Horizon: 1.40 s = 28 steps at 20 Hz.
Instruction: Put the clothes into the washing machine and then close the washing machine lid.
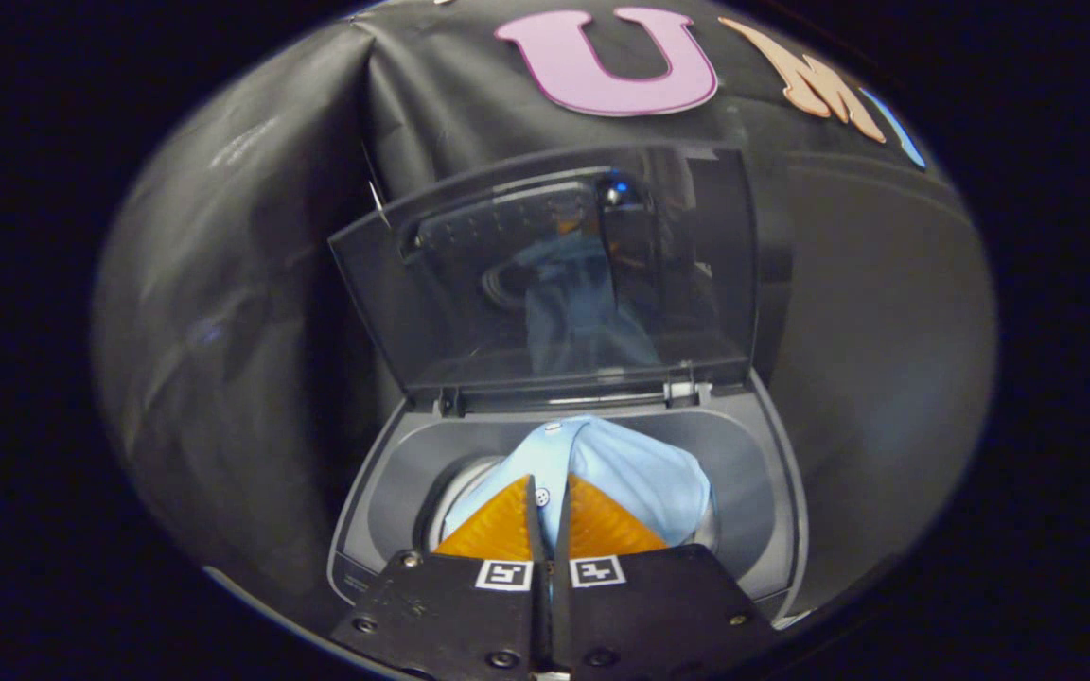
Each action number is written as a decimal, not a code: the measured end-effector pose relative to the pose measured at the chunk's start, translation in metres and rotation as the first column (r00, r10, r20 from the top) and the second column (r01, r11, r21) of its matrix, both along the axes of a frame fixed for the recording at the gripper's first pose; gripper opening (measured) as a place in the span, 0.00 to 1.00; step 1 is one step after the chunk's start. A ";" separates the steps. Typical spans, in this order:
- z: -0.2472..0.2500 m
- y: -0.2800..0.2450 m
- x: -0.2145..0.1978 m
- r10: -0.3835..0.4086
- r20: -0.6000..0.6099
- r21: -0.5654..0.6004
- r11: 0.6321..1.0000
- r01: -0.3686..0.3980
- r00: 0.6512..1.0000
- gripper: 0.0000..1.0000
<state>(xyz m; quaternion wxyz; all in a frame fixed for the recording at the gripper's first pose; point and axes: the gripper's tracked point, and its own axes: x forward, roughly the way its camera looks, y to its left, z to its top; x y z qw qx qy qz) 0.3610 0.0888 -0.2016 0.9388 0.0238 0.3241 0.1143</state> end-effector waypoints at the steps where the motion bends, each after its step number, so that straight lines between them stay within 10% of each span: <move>1: -0.004 0.001 0.000 -0.001 -0.012 0.002 1.000 0.001 1.000 0.01; 16: -0.083 0.002 -0.004 -0.008 -0.178 -0.133 0.991 -0.016 0.984 0.09; 18: -0.078 0.004 0.001 -0.021 -0.150 -0.112 0.994 0.004 0.989 0.17; 25: -0.010 0.000 0.011 -0.035 -0.008 -0.102 0.994 0.034 0.999 0.98; 28: 0.026 0.001 0.016 -0.053 0.053 -0.088 0.994 0.057 0.997 0.98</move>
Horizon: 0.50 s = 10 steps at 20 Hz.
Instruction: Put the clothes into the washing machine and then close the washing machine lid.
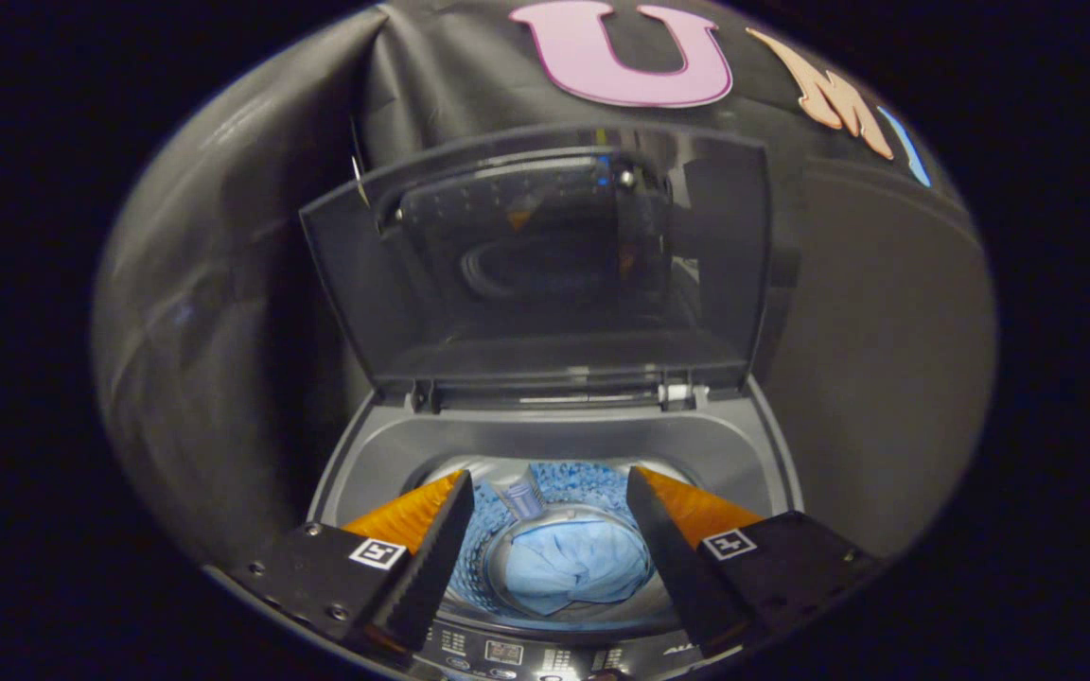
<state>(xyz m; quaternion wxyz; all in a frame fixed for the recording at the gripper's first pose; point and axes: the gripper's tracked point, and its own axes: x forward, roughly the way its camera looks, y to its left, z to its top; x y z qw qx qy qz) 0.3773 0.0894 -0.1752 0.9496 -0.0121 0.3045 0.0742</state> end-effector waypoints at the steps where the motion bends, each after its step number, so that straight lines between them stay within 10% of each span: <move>1: 0.014 0.000 0.001 -0.003 0.019 0.000 1.000 0.003 1.000 0.98; 10: 0.129 0.010 0.029 -0.033 0.298 0.016 0.999 0.030 0.954 0.97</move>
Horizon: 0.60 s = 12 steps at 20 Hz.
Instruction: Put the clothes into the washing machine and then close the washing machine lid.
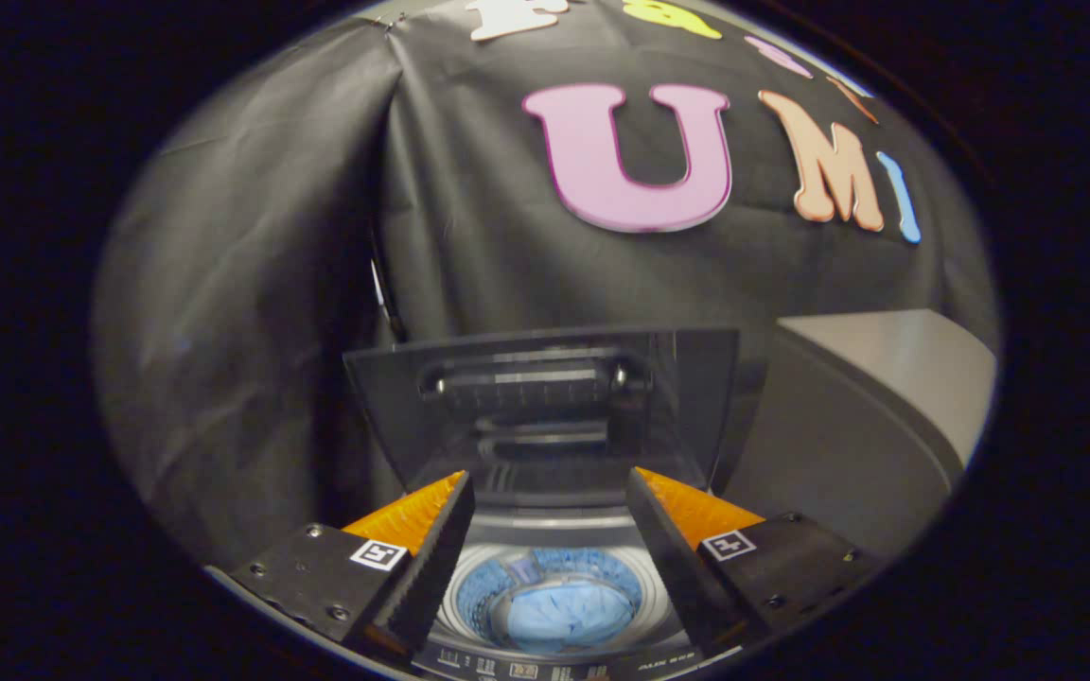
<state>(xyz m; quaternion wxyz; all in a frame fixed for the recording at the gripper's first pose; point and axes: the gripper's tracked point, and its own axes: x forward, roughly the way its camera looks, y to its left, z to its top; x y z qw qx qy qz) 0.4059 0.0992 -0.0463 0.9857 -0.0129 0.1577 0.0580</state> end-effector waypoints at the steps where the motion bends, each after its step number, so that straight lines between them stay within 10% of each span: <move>1: 0.011 -0.003 0.004 -0.016 0.039 0.002 1.000 0.016 0.999 0.97; 12: 0.033 0.018 0.081 -0.094 0.172 0.021 0.996 0.092 0.981 0.97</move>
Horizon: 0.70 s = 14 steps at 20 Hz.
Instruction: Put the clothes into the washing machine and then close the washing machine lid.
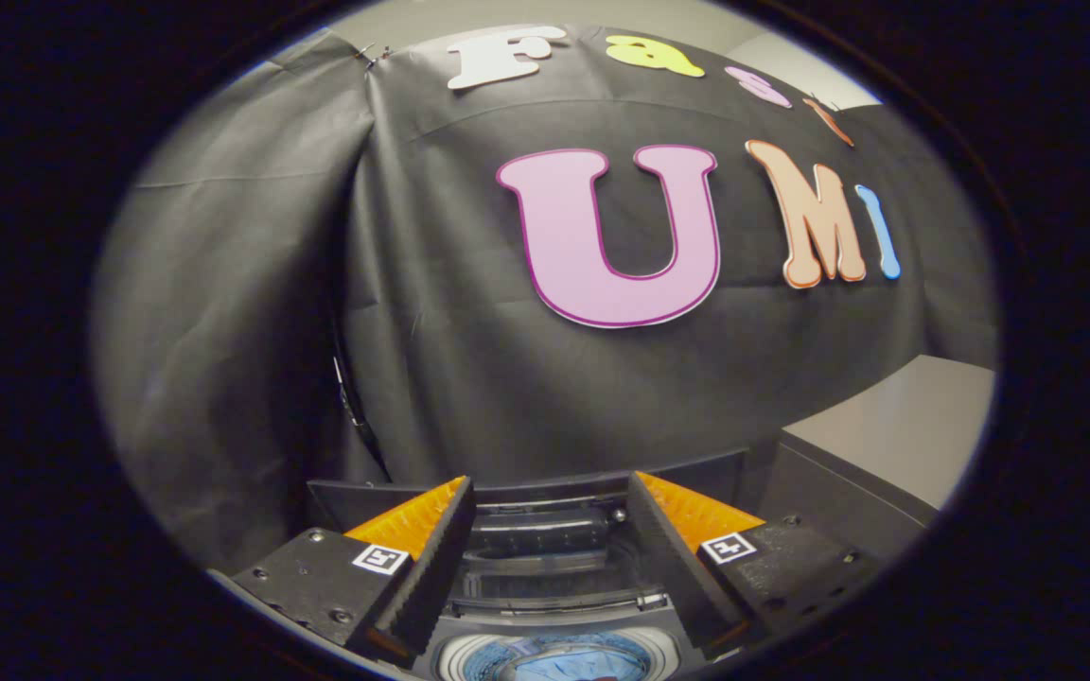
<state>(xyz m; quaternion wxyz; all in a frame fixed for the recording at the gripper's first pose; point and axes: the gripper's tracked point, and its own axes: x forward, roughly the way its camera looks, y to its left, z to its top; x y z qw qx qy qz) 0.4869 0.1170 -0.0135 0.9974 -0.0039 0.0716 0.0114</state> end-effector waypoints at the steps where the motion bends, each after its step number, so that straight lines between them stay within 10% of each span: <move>1: -0.001 0.006 0.012 -0.008 0.015 -0.008 1.000 0.008 1.000 0.97; 14: -0.036 0.025 0.082 0.029 -0.030 -0.078 0.997 -0.031 0.999 0.97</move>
